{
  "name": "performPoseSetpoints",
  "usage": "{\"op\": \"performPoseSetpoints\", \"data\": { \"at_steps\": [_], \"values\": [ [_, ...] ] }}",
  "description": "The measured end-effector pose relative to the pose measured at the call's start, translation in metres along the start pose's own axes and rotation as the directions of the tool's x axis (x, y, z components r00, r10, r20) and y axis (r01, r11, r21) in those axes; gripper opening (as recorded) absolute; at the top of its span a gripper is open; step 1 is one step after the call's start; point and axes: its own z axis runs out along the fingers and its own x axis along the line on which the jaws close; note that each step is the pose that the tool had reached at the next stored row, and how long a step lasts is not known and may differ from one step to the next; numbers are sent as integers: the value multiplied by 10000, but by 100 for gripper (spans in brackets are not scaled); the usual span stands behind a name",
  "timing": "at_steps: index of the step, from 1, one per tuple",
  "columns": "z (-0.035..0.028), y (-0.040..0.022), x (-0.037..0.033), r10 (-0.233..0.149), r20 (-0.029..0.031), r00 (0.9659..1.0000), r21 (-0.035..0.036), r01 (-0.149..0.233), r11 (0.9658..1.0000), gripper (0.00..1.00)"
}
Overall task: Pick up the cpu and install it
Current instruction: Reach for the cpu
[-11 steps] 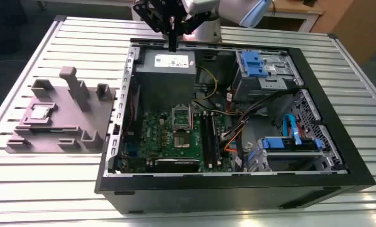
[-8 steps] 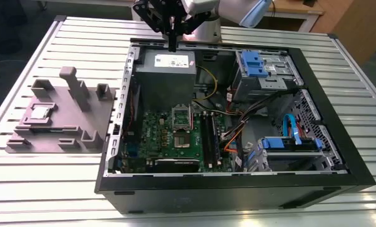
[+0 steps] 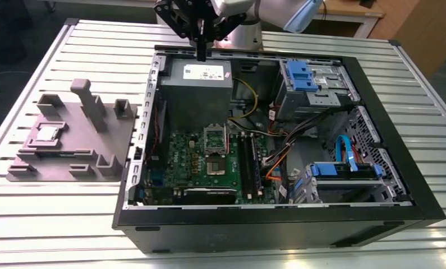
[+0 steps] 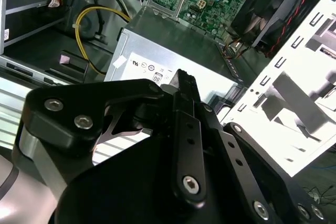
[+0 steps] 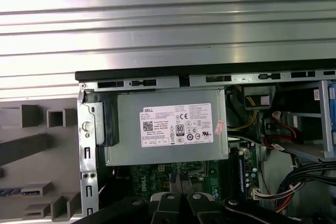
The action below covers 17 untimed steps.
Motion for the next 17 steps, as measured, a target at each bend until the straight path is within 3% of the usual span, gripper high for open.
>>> {"op": "performPoseSetpoints", "data": {
  "at_steps": [5,7,17],
  "values": [
    [0,-1,19,0,0,10000,0,0,10000,10],
    [4,-5,70,1,-4,10000,0,-1,10000,10],
    [3,-7,90,0,-5,10000,0,0,10000,10]
  ]
}}
